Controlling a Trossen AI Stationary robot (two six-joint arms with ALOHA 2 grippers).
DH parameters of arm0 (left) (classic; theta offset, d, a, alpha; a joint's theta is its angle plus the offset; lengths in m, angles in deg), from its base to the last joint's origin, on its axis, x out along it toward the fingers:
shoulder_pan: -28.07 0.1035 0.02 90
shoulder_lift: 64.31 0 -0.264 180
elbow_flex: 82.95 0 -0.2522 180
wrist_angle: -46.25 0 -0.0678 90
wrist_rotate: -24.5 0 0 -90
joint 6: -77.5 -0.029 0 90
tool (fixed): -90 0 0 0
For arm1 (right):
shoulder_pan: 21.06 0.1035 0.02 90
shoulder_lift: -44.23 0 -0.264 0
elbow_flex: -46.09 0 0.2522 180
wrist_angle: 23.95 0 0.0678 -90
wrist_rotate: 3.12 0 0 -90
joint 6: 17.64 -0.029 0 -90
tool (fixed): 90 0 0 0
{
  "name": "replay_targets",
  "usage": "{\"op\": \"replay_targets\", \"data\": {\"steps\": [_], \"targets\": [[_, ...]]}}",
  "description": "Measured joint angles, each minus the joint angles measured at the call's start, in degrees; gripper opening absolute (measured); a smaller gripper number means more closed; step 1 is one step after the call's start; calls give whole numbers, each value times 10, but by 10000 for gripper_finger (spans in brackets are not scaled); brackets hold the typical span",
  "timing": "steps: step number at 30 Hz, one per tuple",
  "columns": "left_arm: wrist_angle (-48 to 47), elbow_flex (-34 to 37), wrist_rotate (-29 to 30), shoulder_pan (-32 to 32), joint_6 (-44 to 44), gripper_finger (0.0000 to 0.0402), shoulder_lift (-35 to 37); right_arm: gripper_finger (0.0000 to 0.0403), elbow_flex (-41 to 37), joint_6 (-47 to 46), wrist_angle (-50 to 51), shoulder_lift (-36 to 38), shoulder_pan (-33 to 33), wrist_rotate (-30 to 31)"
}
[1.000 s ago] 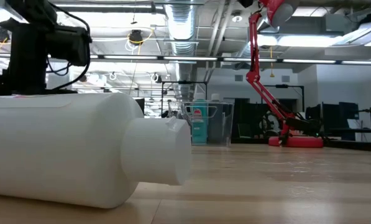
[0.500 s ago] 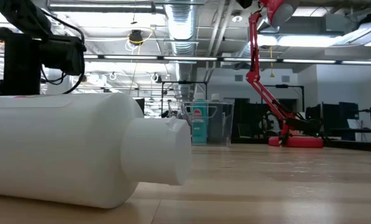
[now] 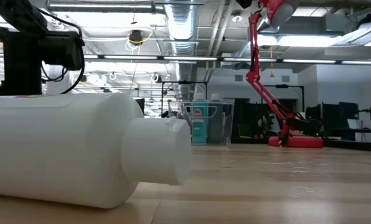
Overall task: Pick & Place Paint Supplies
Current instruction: Put the blue paint bottle into the transparent bin
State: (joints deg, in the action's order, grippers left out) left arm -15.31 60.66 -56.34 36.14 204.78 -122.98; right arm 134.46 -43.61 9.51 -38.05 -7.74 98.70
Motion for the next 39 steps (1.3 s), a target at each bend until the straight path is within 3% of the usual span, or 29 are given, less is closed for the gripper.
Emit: {"op": "replay_targets", "data": {"steps": [15,24,30,35,39], "targets": [[198,-1,71,0,-16,113,62,260,0,41,14,0,0,0],[332,-1,124,-1,-90,113,60,260,0,41,26,0,0,0],[426,-1,160,-1,-207,113,60,260,0,21,26,0,0,0],[450,-2,161,-1,-259,113,60,260,0,0,24,0,-1,0],[451,-2,145,-1,-244,113,60,260,0,-9,23,0,-6,0]]}}
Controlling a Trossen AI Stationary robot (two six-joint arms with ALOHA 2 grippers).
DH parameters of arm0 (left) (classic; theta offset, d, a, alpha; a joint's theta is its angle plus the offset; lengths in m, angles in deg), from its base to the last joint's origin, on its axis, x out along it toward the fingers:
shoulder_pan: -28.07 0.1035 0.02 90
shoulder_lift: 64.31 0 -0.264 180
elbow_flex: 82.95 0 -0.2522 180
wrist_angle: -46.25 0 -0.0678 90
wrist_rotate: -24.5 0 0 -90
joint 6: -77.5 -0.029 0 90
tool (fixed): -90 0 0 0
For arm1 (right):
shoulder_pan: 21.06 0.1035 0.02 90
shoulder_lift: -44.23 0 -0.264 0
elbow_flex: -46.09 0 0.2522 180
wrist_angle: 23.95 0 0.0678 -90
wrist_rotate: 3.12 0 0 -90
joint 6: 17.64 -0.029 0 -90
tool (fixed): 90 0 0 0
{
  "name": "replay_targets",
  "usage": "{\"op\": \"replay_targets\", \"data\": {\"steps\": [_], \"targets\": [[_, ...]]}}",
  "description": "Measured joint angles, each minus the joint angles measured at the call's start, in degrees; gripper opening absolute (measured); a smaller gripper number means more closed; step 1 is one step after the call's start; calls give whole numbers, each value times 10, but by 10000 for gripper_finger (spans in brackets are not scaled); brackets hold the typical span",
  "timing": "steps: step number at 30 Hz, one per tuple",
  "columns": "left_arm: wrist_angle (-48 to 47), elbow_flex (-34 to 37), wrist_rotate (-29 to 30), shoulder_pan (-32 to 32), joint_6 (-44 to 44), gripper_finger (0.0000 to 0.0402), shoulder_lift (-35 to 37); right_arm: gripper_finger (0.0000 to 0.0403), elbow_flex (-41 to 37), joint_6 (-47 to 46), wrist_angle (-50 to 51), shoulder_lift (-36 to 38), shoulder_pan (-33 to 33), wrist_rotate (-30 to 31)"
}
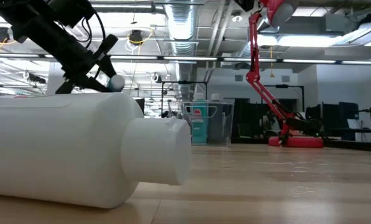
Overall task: Pick & Place Paint Supplies
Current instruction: Put the blue paint bottle into the transparent bin
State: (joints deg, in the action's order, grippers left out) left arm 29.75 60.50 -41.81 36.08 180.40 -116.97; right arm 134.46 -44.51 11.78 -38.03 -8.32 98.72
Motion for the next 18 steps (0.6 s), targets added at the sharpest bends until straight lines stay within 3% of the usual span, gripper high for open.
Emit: {"op": "replay_targets", "data": {"steps": [7,18], "targets": [[3,0,-50,0,90,113,0,260,0,122,-2,-6,-13,2],[32,0,-267,-1,215,113,0,260,0,366,-24,-66,-7,5]]}}
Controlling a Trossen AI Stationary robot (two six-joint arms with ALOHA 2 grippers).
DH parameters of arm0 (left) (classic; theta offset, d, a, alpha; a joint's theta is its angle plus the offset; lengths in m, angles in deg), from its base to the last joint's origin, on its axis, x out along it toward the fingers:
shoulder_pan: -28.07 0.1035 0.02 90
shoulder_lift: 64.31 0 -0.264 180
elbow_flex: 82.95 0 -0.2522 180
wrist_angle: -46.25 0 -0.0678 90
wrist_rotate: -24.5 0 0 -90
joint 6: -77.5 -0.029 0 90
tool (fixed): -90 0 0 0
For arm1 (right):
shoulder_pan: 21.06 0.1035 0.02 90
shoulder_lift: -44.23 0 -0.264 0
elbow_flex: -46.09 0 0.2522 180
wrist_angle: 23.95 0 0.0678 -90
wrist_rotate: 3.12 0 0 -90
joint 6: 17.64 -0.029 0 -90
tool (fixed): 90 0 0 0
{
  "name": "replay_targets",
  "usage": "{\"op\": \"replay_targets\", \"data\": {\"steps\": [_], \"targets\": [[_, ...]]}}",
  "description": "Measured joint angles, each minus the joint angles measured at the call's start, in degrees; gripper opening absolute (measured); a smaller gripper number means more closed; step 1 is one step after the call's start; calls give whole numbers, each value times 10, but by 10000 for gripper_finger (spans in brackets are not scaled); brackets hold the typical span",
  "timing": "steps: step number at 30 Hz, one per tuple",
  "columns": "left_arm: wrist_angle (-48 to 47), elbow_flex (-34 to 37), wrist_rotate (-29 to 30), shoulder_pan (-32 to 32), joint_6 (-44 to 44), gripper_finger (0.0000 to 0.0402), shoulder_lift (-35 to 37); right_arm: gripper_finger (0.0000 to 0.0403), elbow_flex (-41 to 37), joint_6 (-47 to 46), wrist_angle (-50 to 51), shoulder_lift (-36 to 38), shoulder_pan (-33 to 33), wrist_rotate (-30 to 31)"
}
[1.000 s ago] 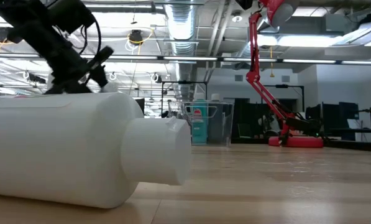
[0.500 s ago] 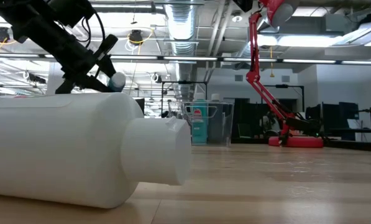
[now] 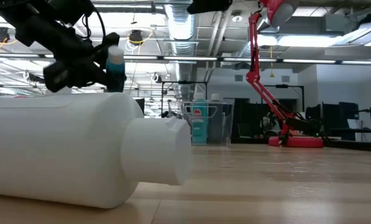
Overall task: Pick & Place Paint Supplies
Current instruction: Put the blue paint bottle into the transparent bin
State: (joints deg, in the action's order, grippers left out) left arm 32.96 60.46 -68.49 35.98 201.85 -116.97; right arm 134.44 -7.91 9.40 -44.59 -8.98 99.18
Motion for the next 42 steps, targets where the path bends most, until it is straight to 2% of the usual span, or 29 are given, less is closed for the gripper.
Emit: {"op": "replay_targets", "data": {"steps": [2,6,10,15,20,31,42], "targets": [[14,0,-21,-8,26,113,0,260,0,33,-23,-20,9,24],[60,0,-19,-25,64,113,0,260,0,84,-95,-59,29,90],[89,0,-59,-27,57,113,-8,260,0,121,-178,-89,42,149],[143,0,-78,-38,52,113,-28,260,1,142,-265,-108,48,152],[207,0,-79,-44,58,113,-66,260,2,144,-302,-125,41,147],[308,0,-76,-44,71,113,-132,260,1,163,-290,-146,40,148],[314,0,-70,-44,75,113,-132,260,1,162,-290,-146,26,148]]}}
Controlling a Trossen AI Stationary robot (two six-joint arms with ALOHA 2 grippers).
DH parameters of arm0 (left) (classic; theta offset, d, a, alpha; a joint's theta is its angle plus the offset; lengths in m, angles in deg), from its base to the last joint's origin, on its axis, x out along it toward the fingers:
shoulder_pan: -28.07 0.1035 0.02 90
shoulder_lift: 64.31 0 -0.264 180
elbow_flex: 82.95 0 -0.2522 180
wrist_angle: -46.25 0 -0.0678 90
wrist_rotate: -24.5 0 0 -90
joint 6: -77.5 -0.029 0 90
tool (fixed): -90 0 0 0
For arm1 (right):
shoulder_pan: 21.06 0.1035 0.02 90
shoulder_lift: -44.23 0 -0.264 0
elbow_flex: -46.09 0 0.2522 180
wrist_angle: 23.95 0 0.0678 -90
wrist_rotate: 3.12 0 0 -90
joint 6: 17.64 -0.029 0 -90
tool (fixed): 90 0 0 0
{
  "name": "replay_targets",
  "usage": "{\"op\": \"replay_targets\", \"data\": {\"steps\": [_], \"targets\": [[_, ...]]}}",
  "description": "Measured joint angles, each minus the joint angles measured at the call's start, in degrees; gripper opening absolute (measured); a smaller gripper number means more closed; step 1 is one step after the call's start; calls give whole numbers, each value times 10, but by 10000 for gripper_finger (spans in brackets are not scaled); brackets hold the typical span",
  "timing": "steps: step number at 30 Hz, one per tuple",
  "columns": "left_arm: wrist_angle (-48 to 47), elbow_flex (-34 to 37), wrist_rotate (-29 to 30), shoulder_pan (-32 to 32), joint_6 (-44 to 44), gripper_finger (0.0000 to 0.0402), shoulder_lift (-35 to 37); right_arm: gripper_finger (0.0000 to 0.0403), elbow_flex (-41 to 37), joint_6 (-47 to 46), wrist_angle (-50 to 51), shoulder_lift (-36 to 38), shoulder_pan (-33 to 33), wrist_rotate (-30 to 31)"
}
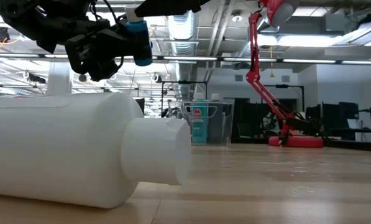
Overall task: Pick & Place Paint Supplies
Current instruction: Put the blue paint bottle into the transparent bin
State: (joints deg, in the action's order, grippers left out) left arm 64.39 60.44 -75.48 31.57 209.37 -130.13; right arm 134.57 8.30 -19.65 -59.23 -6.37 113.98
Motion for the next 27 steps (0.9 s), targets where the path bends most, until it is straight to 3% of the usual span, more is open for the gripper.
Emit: {"op": "replay_targets", "data": {"steps": [27], "targets": [[52,0,65,-3,2,113,-2,260,0,1,4,0,-15,0]]}}
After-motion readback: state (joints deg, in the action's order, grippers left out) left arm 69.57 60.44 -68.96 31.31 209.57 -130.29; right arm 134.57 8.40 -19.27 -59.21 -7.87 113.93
